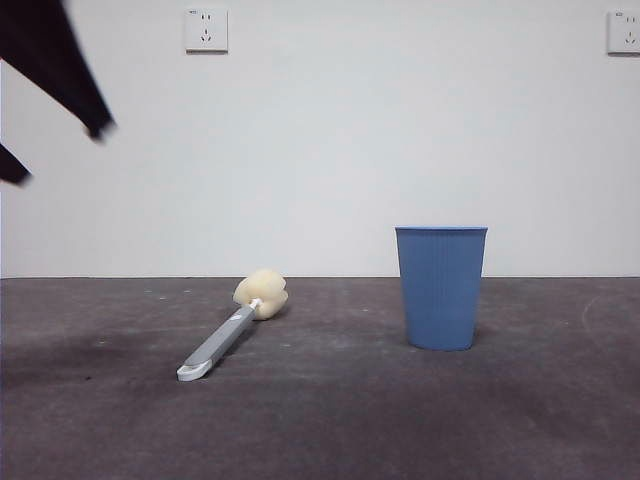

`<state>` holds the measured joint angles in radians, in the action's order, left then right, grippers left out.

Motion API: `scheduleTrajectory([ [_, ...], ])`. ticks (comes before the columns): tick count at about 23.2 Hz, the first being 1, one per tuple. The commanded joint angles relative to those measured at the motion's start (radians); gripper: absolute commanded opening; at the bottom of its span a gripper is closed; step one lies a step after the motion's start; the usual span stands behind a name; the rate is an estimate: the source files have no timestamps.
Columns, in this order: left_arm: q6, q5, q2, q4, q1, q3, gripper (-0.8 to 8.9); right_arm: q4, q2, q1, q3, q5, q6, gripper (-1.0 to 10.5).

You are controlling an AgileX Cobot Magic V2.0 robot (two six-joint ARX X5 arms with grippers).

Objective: Pick up the cup brush,pick up the cup,insert the brush into the cup,clean the cup,put the cup brush back,put the cup back to the fixed position on the table

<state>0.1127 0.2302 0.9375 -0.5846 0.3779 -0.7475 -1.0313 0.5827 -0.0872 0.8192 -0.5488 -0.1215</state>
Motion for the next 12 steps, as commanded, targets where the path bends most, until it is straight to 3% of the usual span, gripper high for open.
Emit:
scheduleTrajectory([
  [1,0.066,-0.138,0.140,0.063,0.098,-0.043,5.26,0.006,0.000,-0.003,0.004,-0.001,0.019,5.7],
  [5,0.080,-0.305,0.382,0.103,0.193,-0.161,5.25,0.006,0.000,-0.003,0.004,-0.001,0.023,5.7],
  [12,0.130,-0.336,0.691,0.133,0.221,-0.308,5.25,0.006,0.000,-0.003,0.004,-0.001,0.028,5.7],
])
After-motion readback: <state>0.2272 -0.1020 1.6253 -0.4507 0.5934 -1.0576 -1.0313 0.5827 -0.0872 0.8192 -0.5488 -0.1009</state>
